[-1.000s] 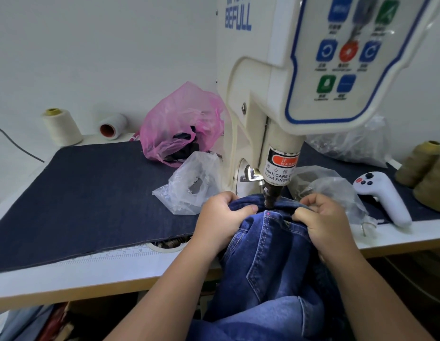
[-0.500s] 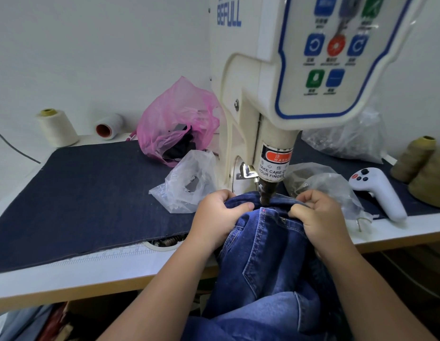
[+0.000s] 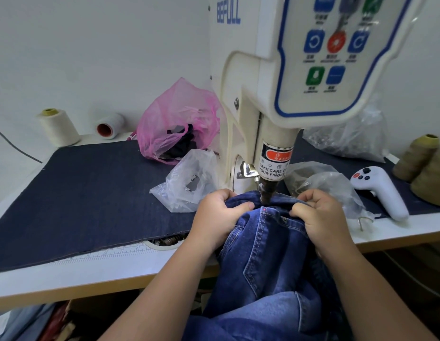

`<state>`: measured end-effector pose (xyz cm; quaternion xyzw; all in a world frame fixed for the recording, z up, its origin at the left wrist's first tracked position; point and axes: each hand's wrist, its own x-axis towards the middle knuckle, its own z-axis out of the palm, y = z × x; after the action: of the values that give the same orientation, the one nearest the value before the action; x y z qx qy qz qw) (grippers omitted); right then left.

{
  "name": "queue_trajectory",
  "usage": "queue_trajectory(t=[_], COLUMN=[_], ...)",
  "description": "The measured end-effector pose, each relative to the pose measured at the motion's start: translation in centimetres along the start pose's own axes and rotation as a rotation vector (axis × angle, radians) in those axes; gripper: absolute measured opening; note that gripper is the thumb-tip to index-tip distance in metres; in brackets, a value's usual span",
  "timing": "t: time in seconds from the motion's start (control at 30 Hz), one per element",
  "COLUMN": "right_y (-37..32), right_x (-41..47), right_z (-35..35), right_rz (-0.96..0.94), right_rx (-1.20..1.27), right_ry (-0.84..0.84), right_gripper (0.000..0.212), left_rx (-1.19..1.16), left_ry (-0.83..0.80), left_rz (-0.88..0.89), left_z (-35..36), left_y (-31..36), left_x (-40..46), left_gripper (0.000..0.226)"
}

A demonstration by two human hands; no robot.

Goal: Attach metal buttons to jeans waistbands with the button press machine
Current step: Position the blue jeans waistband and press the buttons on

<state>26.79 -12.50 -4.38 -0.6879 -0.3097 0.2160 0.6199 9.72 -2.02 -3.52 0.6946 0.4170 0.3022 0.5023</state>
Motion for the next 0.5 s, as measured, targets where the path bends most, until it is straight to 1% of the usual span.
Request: queue_trajectory(t=[0.5], right_y=[-0.15], right_x=[-0.1], right_z=[0.03], right_rz=[-0.011], right_rx=[0.001], right_ry=[-0.009], right_gripper=[0.011], left_rx=[0.014], left_ry=[0.001], left_rz=[0.0], left_z=[-0.04], left_y=[0.41], left_x=[-0.26], left_gripper=[0.025])
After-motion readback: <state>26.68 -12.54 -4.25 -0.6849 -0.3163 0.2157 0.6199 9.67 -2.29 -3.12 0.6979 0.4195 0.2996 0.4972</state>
